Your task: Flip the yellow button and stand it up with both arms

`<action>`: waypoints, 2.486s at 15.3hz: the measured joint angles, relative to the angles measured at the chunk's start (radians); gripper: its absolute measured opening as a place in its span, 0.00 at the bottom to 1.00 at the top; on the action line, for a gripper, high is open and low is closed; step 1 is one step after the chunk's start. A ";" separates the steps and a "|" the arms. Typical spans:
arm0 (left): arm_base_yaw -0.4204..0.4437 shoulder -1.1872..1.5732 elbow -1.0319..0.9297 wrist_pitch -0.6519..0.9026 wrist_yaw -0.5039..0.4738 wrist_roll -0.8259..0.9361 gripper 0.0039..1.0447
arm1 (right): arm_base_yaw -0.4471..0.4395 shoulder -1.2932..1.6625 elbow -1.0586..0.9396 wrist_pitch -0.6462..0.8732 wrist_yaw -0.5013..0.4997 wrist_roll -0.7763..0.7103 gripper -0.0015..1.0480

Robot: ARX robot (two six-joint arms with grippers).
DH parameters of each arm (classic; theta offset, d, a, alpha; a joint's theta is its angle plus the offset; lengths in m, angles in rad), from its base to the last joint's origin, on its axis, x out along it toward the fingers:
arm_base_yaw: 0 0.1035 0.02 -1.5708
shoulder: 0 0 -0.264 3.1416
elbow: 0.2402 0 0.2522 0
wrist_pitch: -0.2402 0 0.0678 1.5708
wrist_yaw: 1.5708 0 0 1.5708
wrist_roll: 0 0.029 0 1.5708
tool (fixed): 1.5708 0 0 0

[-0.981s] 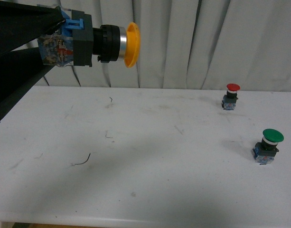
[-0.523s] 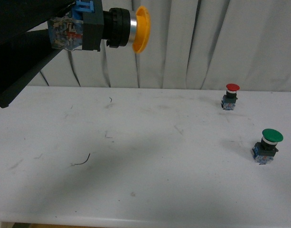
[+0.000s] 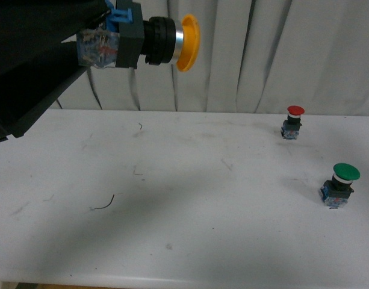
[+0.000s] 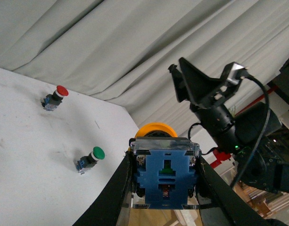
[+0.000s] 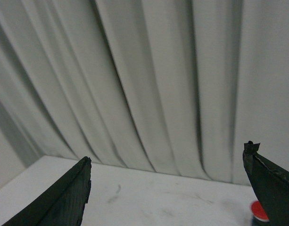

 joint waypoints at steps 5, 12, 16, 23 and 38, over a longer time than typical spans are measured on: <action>0.002 0.014 0.000 0.000 0.003 0.000 0.30 | 0.128 -0.032 -0.213 0.425 -0.331 0.512 0.94; 0.007 0.018 0.000 0.000 0.003 -0.014 0.30 | 0.267 0.182 -0.207 0.447 -0.317 1.124 0.94; 0.007 0.042 0.000 0.000 0.008 -0.028 0.30 | 0.342 0.218 -0.189 0.445 -0.315 1.165 0.94; 0.026 0.050 -0.012 0.005 0.023 -0.040 0.30 | 0.415 0.243 -0.145 0.441 -0.291 1.159 0.69; 0.103 0.046 -0.011 0.003 0.053 -0.079 0.96 | 0.386 0.248 -0.131 0.443 -0.293 1.143 0.33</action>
